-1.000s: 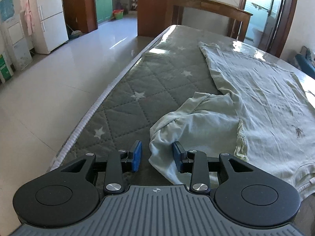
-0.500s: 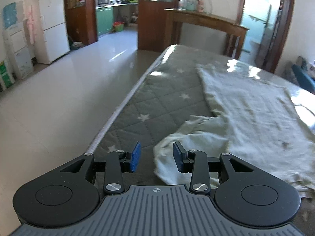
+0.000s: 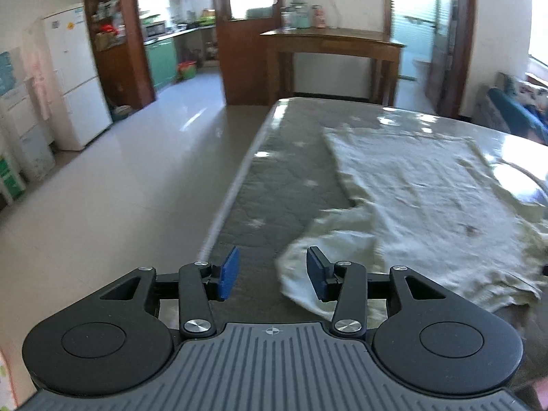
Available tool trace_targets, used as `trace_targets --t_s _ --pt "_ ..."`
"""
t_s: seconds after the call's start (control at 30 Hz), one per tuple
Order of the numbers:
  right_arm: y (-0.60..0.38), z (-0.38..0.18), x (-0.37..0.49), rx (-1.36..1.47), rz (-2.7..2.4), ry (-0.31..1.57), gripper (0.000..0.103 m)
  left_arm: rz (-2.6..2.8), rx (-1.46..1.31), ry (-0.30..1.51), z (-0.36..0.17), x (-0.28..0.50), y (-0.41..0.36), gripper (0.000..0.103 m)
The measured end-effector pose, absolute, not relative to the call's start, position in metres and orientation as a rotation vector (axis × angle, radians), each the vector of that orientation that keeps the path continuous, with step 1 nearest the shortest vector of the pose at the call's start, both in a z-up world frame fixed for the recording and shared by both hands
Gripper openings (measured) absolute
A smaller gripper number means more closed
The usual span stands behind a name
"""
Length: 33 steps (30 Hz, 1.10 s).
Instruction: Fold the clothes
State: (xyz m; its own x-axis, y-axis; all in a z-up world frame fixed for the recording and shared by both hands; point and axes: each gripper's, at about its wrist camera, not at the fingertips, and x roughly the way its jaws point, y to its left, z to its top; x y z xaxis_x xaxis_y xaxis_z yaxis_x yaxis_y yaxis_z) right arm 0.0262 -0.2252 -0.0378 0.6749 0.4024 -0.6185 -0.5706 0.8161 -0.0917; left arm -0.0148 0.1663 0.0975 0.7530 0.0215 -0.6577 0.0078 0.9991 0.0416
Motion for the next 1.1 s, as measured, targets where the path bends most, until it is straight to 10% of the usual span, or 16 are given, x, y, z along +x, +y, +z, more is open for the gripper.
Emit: trace_targets --t_s 0.33,1.1 --pt "-0.219 -0.055 0.018 -0.229 0.563 0.672 0.035 -0.263 -0.055 0.761 0.044 0.010 0.083 0.023" --pt "-0.364 -0.054 0.042 0.131 0.080 0.632 0.035 -0.544 0.139 0.762 0.037 0.028 -0.044 0.022"
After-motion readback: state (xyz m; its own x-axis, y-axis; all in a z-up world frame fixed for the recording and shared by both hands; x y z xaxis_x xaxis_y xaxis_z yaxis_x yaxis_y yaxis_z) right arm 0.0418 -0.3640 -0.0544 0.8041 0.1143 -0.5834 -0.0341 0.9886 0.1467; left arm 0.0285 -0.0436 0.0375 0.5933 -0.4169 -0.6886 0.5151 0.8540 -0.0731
